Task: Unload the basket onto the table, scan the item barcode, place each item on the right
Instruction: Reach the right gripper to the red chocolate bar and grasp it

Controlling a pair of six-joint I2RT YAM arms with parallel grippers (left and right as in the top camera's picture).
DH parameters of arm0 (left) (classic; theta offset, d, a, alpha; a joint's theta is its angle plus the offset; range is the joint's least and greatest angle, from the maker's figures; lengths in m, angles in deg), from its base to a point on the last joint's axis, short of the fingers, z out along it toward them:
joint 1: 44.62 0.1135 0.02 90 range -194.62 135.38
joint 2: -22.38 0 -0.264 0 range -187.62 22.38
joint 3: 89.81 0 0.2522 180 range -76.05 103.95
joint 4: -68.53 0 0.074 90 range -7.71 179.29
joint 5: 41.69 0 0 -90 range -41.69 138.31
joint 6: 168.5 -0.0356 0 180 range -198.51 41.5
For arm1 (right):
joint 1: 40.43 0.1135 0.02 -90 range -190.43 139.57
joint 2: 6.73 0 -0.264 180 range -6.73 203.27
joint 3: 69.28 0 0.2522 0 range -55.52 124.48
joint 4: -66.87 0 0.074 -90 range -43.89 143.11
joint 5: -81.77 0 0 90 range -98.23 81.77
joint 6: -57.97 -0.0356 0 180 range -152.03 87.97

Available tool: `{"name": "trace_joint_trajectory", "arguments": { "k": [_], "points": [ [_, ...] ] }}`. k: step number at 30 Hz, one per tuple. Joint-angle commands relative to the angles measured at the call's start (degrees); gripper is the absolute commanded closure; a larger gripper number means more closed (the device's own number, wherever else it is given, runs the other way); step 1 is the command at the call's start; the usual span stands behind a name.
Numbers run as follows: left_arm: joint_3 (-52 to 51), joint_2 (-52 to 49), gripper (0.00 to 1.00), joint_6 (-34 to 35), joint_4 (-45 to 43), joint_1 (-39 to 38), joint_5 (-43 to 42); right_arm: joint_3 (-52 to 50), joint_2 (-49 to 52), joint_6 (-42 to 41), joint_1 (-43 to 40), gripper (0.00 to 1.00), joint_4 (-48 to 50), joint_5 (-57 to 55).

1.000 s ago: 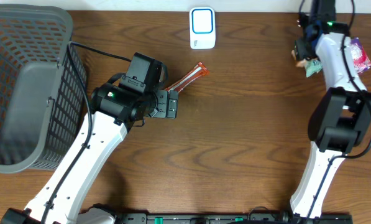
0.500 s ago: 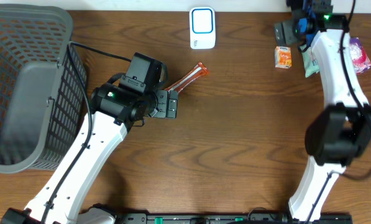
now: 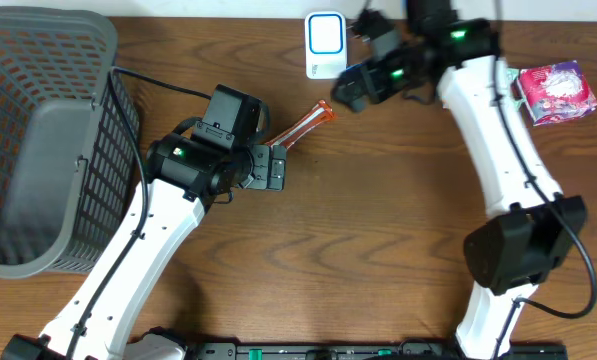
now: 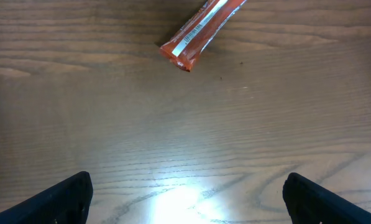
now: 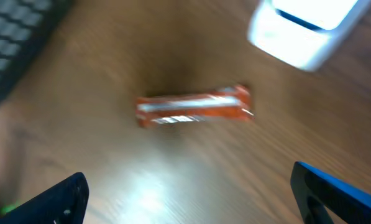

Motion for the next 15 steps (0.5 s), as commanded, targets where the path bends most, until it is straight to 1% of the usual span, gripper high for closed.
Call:
{"name": "trace_joint_trajectory", "arguments": {
  "k": [1, 2, 3, 4, 7, 9, 12, 15],
  "points": [
    [0.22, -0.17, 0.02, -0.11, 0.22, 0.24, -0.04, -1.31, -0.09, -13.90, 4.63, 0.01, 4.98, 1.49],
    [0.22, -0.17, 0.02, -0.11, 0.24, 0.24, -0.04, -2.19, -0.09, -21.35, 5.81, 0.01, 6.88, -1.84],
    [0.22, -0.17, 0.02, -0.11, 0.24, 0.24, -0.04, -3.80, -0.04, -31.74, 7.32, 0.01, 8.87, -7.06],
    [0.22, -0.17, 0.02, -0.11, 0.22, 0.24, -0.04, -5.42, 0.00, -38.69, 8.39, 0.01, 10.36, -10.56],
    [0.22, -0.17, 0.02, -0.11, 0.22, 0.24, -0.04, -11.58, 0.02, -54.66, 11.06, 0.01, 14.99, -19.15],
    [0.22, -0.17, 0.02, -0.11, 0.22, 0.24, -0.04, -15.32, 0.02, -59.21, 12.26, 0.01, 17.59, -21.59],
    [0.22, -0.17, 0.02, -0.11, 0.22, 0.24, -0.04, -21.66, 0.33, -64.61, 13.92, 0.01, 24.72, -22.14],
    [0.22, -0.17, 0.02, -0.11, 0.24, 0.24, -0.04, -24.83, 2.01, -67.01, 15.02, 0.01, 29.55, -21.94]
  ]
}}
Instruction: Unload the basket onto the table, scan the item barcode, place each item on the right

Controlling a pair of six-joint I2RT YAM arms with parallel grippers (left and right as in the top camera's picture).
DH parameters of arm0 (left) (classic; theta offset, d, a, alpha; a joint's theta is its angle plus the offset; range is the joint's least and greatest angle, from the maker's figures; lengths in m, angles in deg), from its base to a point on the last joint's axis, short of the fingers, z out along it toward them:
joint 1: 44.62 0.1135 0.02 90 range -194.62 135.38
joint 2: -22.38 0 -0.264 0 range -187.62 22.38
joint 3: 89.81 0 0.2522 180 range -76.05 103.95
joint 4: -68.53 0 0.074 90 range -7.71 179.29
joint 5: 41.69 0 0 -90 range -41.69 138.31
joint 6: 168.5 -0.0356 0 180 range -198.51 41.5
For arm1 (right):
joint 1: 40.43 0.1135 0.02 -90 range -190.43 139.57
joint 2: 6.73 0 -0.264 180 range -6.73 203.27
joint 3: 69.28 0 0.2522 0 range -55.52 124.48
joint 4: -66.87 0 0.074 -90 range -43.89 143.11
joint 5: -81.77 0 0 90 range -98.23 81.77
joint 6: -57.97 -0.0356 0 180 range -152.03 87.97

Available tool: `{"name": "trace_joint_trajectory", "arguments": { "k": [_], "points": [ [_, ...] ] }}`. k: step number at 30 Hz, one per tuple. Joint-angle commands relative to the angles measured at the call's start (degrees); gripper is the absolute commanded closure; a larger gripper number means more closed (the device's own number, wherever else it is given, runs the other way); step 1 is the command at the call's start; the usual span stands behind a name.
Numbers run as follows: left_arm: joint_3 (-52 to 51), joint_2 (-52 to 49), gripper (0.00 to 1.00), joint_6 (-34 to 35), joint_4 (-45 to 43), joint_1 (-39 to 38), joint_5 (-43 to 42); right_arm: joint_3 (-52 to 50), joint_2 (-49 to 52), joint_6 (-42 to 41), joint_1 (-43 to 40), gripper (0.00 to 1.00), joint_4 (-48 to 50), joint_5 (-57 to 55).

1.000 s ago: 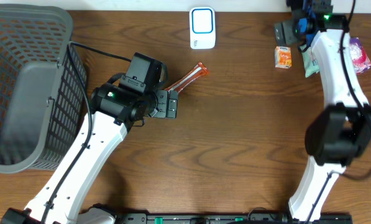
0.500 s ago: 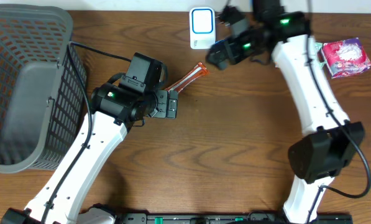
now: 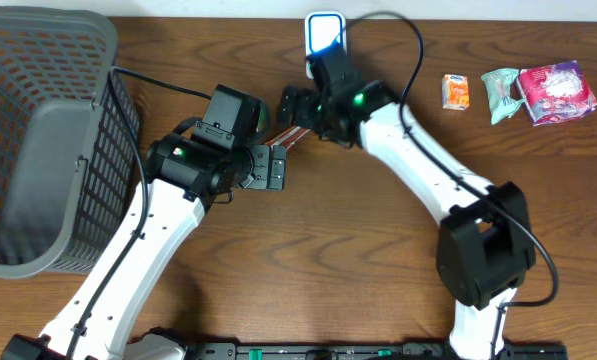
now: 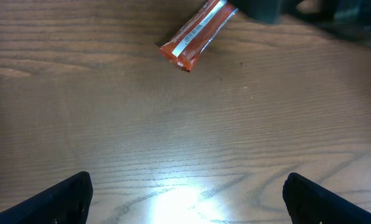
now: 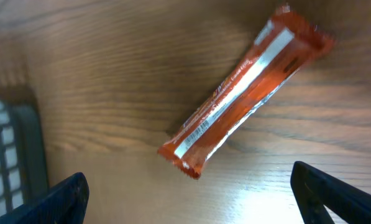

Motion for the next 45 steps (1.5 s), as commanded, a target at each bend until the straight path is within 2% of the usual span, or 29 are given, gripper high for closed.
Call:
{"name": "trace_joint_trajectory", "arguments": {
  "k": [1, 6, 18, 32, 35, 37, 41, 43, 45],
  "points": [
    [0.22, -0.17, 0.02, -0.11, 0.24, 0.24, -0.04, -2.56, 2.43, -10.60, 1.27, 0.01, 2.84, -3.32],
    [0.22, -0.17, 0.02, -0.11, 0.24, 0.24, -0.04, -2.56, 6.67, -10.97, 1.36, 0.06, 6.88, 2.29],
    [0.22, -0.17, 0.02, -0.11, 0.24, 0.24, -0.04, -2.56, 10.58, -11.85, 1.66, 0.28, 9.94, 0.39],
    [0.22, -0.17, 0.02, -0.11, 0.24, 0.24, -0.04, -2.56, 13.64, -11.87, 2.47, 0.28, 11.30, -0.44],
    [0.22, -0.17, 0.02, -0.11, 0.24, 0.24, -0.04, -2.56, 13.68, -10.69, 2.29, 0.42, 9.75, -1.73],
    [0.22, -0.17, 0.02, -0.11, 0.24, 0.24, -0.04, -2.45, 13.46, -8.02, 1.95, 0.61, 9.22, -1.95],
    [0.22, -0.17, 0.02, -0.11, 0.26, 0.24, -0.04, -2.34, 12.57, -6.01, 0.31, 0.89, 5.11, -2.16],
    [0.22, -0.17, 0.02, -0.11, 0.24, 0.24, -0.04, -2.34, 11.63, -5.20, -0.98, 0.99, 2.01, -2.25],
    [0.22, -0.17, 0.02, -0.11, 0.26, 0.24, -0.04, -2.32, 10.45, -3.23, -2.27, 0.99, -1.16, -2.93]
  ]
}}
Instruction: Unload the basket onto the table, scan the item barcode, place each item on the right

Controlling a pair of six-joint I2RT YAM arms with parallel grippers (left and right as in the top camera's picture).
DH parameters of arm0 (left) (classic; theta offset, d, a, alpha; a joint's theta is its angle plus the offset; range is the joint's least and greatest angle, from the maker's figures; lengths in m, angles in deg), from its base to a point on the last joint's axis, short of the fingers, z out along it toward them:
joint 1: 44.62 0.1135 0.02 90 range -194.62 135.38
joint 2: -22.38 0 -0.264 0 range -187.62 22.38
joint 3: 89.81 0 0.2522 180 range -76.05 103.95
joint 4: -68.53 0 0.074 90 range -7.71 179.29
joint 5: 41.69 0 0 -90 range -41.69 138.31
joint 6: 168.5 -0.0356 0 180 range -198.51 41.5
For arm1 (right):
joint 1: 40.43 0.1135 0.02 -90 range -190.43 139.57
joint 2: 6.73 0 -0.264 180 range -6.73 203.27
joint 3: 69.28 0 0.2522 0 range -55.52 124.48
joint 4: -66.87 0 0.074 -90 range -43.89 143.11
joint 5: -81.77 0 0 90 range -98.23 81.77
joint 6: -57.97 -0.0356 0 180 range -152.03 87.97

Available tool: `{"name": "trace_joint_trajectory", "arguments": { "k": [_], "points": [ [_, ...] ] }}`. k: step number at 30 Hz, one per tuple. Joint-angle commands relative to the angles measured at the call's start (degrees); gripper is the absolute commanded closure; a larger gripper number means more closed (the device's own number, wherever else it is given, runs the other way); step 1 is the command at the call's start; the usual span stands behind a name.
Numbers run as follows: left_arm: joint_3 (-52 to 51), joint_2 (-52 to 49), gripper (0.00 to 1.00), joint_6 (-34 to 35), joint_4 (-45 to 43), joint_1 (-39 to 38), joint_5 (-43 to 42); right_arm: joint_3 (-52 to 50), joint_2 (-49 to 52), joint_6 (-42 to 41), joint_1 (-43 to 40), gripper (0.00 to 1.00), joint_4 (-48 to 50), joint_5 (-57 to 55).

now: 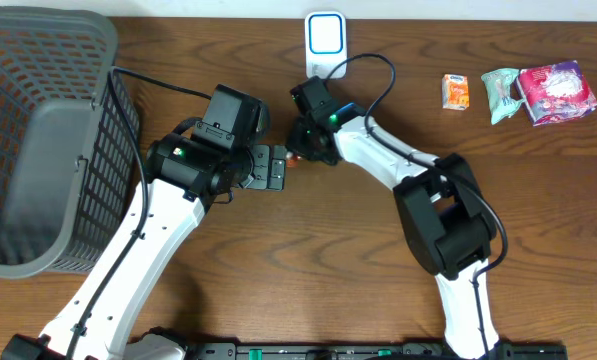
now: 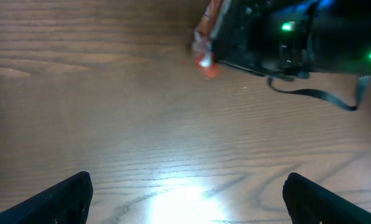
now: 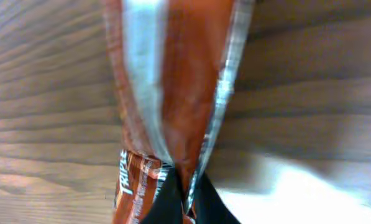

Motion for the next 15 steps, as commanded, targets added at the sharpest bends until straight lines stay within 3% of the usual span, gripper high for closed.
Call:
{"name": "trace_joint_trajectory", "arguments": {
  "k": [1, 9, 15],
  "points": [
    [0.22, -0.17, 0.02, -0.11, 0.22, 0.24, -0.07, -0.35, -1.95, 4.46, -2.64, 0.99, -4.42, -3.02],
    [0.22, -0.17, 0.02, -0.11, 0.22, 0.24, -0.07, -0.33, -8.72, 13.60, -6.47, 0.99, -18.23, -15.93],
    [0.22, -0.17, 0.02, -0.11, 0.22, 0.24, -0.07, -0.33, -10.21, 19.52, -7.37, 0.98, -22.29, -19.19]
  ]
}}
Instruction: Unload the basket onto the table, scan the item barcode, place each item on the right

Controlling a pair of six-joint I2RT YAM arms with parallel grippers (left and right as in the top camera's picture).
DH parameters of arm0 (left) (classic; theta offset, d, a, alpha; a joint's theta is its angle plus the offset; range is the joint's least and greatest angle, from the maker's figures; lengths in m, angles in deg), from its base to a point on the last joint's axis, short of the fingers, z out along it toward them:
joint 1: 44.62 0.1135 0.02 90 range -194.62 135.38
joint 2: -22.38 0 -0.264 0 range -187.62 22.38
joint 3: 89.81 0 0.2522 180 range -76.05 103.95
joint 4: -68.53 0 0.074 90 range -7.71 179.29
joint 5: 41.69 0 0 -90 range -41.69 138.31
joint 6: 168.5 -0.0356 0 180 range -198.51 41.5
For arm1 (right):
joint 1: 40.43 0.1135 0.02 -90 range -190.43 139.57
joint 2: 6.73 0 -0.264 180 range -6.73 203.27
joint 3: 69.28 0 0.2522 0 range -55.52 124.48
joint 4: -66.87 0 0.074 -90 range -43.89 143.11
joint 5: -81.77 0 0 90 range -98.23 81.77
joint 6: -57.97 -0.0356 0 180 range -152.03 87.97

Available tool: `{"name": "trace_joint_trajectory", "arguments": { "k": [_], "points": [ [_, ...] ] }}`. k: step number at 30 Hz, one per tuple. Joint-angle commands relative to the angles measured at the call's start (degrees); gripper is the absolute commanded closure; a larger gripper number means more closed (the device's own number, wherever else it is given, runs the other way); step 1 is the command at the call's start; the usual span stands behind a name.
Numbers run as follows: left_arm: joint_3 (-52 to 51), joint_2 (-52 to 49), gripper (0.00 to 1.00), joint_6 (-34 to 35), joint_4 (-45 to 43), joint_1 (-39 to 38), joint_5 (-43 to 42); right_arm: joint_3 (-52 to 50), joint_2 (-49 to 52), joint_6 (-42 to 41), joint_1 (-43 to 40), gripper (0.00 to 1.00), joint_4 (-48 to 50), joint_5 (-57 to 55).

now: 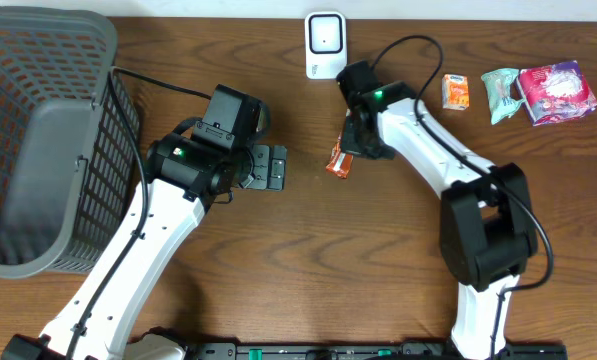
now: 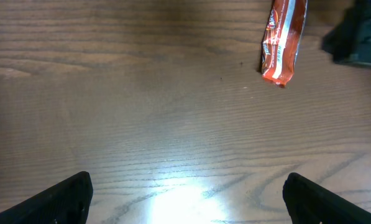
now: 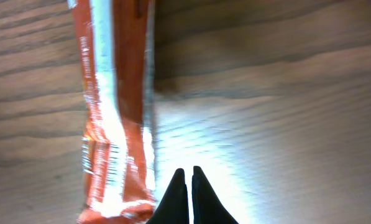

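The orange snack bar lies on the wooden table below the white scanner. In the left wrist view the orange snack bar runs almost straight up the frame at top right. My right gripper is shut just right of the bar's upper end. In its own view the right gripper has its tips pressed together with nothing between them, and the bar runs along their left side. My left gripper hovers open left of the bar, and its own view shows it open over bare wood.
A grey mesh basket fills the left side. At the back right lie a small orange pack, a green pack and a pink pack. A cable loops from the right arm near the scanner.
The bar has shifted right and toward the front, from beside my left gripper to below the scanner, and turned more upright. My right gripper, still shut, moved right with it. The left arm stayed put.
The bar lay slanted between my left gripper and the scanner, with the right gripper open off to its right. Then the open right gripper hung over the bar. Later it was shut at the bar's wrapper edge. Now the bar sits further right, turned.
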Motion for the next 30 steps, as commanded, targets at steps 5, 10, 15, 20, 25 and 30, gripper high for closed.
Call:
{"name": "trace_joint_trajectory", "arguments": {
  "k": [5, 10, 15, 20, 25, 30],
  "points": [
    [0.22, -0.17, 0.02, -0.11, 0.24, 0.24, -0.07, -0.13, -1.79, 7.65, -0.09, 0.73, 0.35, -1.11],
    [0.22, -0.17, 0.02, -0.11, 0.24, 0.24, -0.07, 0.70, -1.81, 7.72, 0.52, 0.51, 5.03, 4.17],
    [0.22, -0.17, 0.02, -0.11, 0.24, 0.24, -0.07, 0.92, -1.77, 7.69, 1.81, 0.30, 10.49, 1.27],
    [0.22, -0.17, 0.02, -0.11, 0.24, 0.24, -0.07, 0.83, -1.27, 7.67, 6.01, 0.29, 12.68, -11.72],
    [0.22, -0.17, 0.02, -0.11, 0.24, 0.24, -0.07, 0.83, 1.29, 7.34, 9.73, 0.30, 14.40, -21.46],
    [0.22, -0.17, 0.02, -0.11, 0.24, 0.24, -0.07, 0.83, 5.79, 5.55, 11.39, 0.31, 17.79, -29.29]
  ]
}}
